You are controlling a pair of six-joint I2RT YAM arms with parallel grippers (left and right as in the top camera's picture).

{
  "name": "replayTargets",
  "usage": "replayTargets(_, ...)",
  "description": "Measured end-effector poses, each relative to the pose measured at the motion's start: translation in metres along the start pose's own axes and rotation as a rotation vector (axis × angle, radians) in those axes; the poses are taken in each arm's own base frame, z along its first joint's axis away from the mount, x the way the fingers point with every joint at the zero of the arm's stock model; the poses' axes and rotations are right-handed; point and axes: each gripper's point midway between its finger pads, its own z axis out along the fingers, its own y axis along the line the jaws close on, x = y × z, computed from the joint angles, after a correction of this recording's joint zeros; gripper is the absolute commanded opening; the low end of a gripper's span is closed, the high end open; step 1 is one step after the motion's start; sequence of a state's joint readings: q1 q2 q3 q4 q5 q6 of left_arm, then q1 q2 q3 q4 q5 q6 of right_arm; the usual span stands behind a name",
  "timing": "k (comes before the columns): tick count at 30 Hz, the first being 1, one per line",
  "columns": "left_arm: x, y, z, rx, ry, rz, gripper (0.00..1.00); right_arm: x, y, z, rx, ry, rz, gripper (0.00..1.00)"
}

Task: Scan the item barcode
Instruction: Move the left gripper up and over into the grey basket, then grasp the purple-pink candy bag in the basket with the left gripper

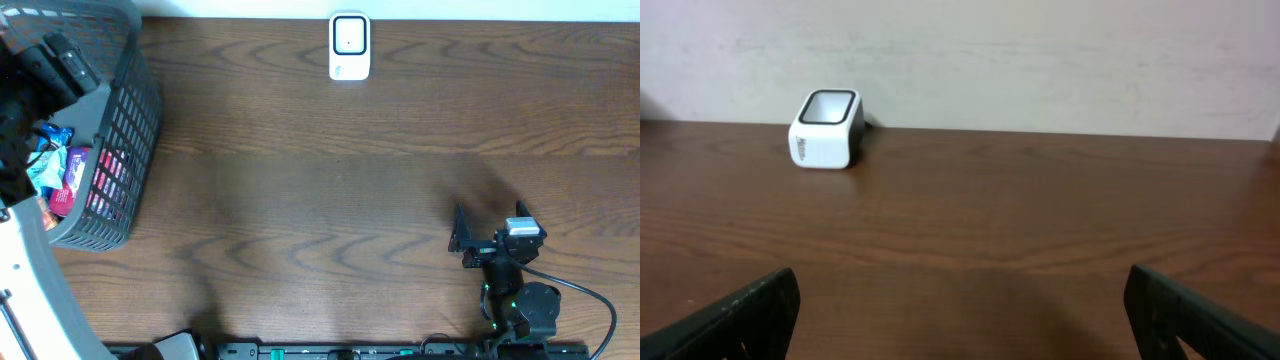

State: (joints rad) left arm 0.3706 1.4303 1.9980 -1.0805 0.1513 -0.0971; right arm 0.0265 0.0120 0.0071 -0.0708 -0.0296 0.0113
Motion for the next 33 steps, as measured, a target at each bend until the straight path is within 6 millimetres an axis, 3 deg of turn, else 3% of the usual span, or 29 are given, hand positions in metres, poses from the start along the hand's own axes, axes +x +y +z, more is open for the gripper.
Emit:
replayTargets(11, 0.012, 0.038, 0.029, -0.085, 0.094, -0.077, 0.98, 0.000, 0.000, 0.000, 0.000, 0.000, 0.000, 0.99)
replayTargets(33, 0.006, 0.037, 0.030, -0.081, 0.067, -0.078, 0.98, 0.000, 0.000, 0.000, 0.000, 0.000, 0.000, 0.99)
